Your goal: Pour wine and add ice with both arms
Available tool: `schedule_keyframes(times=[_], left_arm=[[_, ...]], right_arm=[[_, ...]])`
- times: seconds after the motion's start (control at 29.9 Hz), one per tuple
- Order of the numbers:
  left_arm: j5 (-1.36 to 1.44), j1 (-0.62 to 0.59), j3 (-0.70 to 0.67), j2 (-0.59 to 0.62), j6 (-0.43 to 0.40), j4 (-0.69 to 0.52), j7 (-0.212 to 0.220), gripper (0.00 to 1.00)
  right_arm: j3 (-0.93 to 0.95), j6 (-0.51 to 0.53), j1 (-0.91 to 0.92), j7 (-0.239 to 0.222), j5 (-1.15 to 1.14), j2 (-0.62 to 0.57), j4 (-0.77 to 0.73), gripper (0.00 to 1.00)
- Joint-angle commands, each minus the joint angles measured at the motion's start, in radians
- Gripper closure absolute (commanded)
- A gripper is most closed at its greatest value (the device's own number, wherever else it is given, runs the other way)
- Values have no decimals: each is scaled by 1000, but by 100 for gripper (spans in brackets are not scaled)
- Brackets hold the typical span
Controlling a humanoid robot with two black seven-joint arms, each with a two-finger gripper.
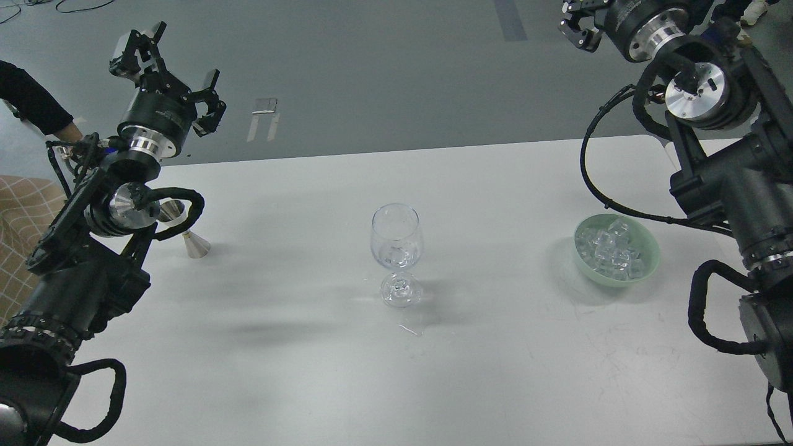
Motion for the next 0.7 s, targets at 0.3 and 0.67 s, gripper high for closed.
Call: schedule_keyframes(times=[0.3,0.67], left_arm=[[-1,-25,3,-11,-12,26,-6,3],[-1,-25,3,-25,-13,26,-9,2]], right_arm=[[-6,56,35,116,45,65,-135,0],[-9,84,21,185,45,65,-133,0]])
